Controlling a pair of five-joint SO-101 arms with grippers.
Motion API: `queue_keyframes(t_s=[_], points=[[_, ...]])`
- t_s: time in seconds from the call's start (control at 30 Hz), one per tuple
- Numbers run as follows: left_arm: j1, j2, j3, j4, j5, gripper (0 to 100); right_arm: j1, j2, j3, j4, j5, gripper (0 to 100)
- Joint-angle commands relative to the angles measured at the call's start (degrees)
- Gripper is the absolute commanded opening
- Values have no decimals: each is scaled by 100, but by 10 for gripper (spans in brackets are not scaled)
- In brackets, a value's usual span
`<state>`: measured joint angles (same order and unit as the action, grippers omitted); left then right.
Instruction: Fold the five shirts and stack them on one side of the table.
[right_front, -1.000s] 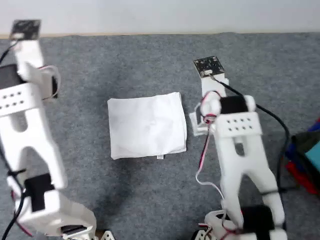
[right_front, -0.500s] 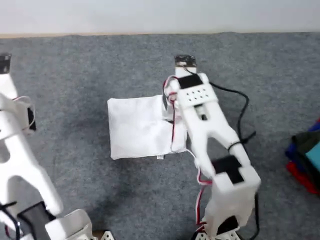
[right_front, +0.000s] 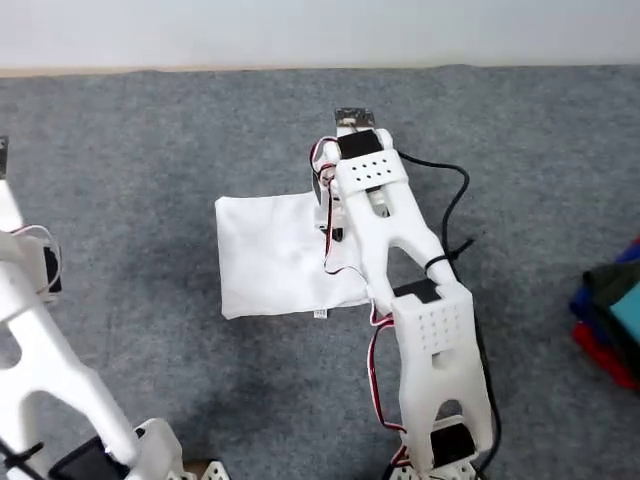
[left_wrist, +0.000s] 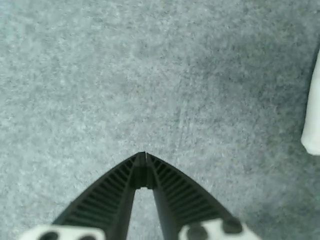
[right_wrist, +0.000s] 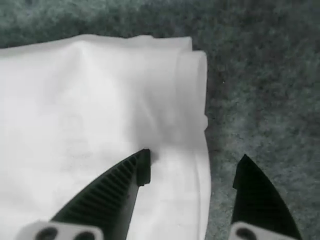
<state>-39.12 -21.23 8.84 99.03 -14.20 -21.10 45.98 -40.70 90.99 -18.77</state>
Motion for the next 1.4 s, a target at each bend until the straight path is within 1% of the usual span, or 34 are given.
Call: queue_keyframes(t_s=[0.0, 0.53, 0.6, 0.7, 0.77, 0.8, 0.83, 0.9, 1.03, 1.1, 1.2, 1.37], points=[[-35, -220, 57, -35, -35, 3, -101, 48, -325, 31, -53, 274], [-35, -229, 101, -26, -26, 3, -101, 505, -325, 57, -53, 270], [-35, -229, 101, -26, -26, 3, -101, 505, -325, 57, -44, 226], [-35, -229, 101, -26, -26, 3, -101, 479, -325, 4, 35, 102], [-35, -229, 101, -26, -26, 3, -92, 462, -325, -4, 299, 12], [-35, -229, 101, -26, -26, 3, -92, 462, -325, 4, 440, 6], [-35, -229, 101, -26, -26, 3, -84, 462, -325, 48, 563, 20], [-35, -229, 92, -26, -26, 3, -48, 453, -325, 66, 747, 6], [-35, -246, 75, -26, -26, 3, 171, 374, -334, -13, 1204, 9], [-35, -316, 75, -18, -35, 3, 295, 347, -352, -215, 1618, 9], [-35, -448, 75, -9, -44, 3, 453, 365, -360, -567, 2444, 9], [-35, -545, 84, 0, -44, 3, 470, 303, -360, -1033, 3675, 9]])
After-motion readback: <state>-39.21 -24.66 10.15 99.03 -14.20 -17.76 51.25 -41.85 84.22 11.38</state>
